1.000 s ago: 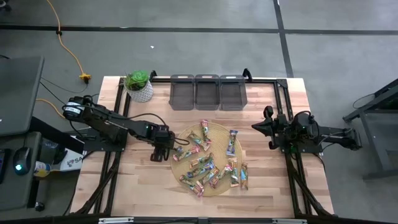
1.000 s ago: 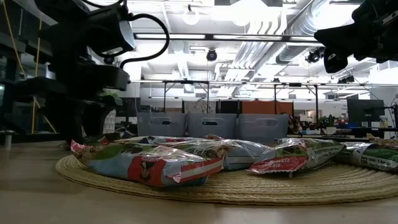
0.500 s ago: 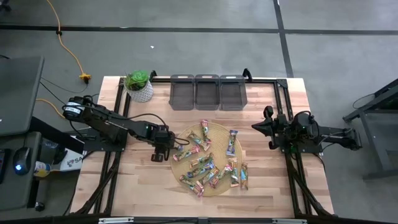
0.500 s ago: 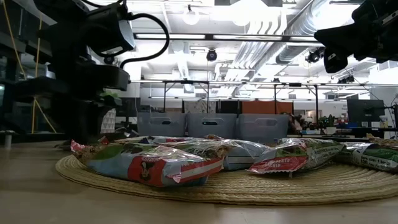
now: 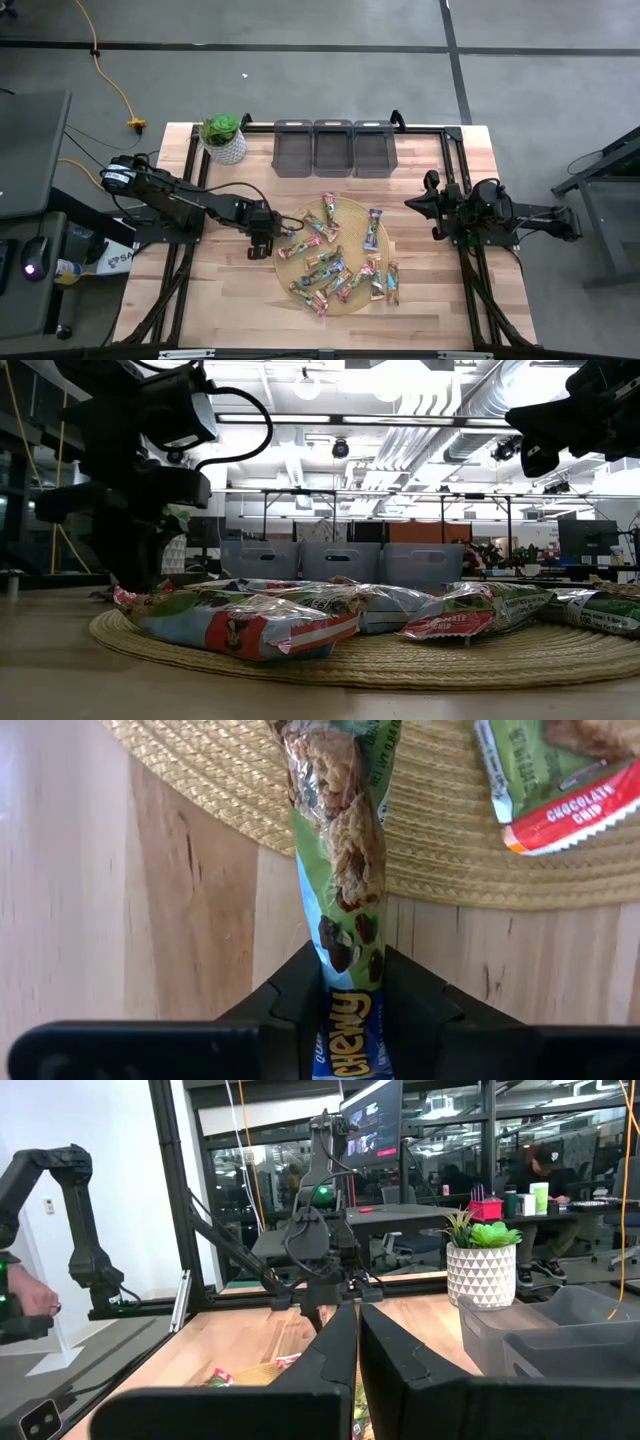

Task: Pick and place Granola Bars by type
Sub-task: Put the blue granola bar into the left black bin

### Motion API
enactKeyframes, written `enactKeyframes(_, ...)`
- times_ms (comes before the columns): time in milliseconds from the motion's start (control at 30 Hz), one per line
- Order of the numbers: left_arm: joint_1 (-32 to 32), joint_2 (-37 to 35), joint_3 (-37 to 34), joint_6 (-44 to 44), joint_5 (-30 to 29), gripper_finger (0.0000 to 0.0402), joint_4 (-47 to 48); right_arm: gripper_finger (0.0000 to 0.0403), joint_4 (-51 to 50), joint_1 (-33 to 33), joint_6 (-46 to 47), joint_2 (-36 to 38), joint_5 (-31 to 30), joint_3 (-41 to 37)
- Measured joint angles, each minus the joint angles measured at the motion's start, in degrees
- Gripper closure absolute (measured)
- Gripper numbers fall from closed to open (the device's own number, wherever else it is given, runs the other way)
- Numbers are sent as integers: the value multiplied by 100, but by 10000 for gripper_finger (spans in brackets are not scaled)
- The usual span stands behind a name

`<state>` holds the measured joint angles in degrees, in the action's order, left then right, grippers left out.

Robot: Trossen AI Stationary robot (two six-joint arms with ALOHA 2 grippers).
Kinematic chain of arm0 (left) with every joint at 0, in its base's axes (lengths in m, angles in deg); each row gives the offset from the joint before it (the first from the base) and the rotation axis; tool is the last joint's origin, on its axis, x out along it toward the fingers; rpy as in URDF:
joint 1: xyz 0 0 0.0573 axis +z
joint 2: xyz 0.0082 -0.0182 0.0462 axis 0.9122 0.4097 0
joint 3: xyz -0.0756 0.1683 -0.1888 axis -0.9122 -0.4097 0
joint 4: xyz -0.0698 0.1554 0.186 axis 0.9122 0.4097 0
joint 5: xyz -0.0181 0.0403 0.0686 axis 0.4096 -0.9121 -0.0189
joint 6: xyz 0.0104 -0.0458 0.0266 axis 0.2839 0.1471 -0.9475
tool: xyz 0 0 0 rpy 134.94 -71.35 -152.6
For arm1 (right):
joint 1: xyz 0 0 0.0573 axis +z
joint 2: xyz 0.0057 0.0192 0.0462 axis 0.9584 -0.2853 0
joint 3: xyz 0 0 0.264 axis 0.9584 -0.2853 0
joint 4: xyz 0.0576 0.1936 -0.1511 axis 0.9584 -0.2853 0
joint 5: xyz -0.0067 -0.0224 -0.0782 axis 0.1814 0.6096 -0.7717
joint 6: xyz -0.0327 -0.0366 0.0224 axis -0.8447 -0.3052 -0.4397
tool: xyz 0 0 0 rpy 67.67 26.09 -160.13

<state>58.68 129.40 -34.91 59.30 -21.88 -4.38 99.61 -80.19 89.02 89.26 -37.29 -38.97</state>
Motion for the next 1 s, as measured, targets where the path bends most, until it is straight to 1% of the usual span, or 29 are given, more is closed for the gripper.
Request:
enactKeyframes(233,9,-585,-9,536,-166,320,115,402,0,2,0,0,-2,0)
enactKeyframes(400,6,-1176,-1,1076,-369,320,53,402,1,1,0,0,-1,0)
enactKeyframes(533,4,-1723,27,1501,-758,320,-97,402,0,1,0,0,-2,0)
enactKeyframes(667,4,-2251,216,1703,-1148,320,-395,402,-2,1,0,0,-2,0)
enactKeyframes(800,3,-2634,530,1875,-1793,319,-662,402,-4,2,0,0,-2,0)
enactKeyframes(1000,4,-2841,1139,1939,-3115,319,-1157,402,-46,0,0,-15,-2,0)
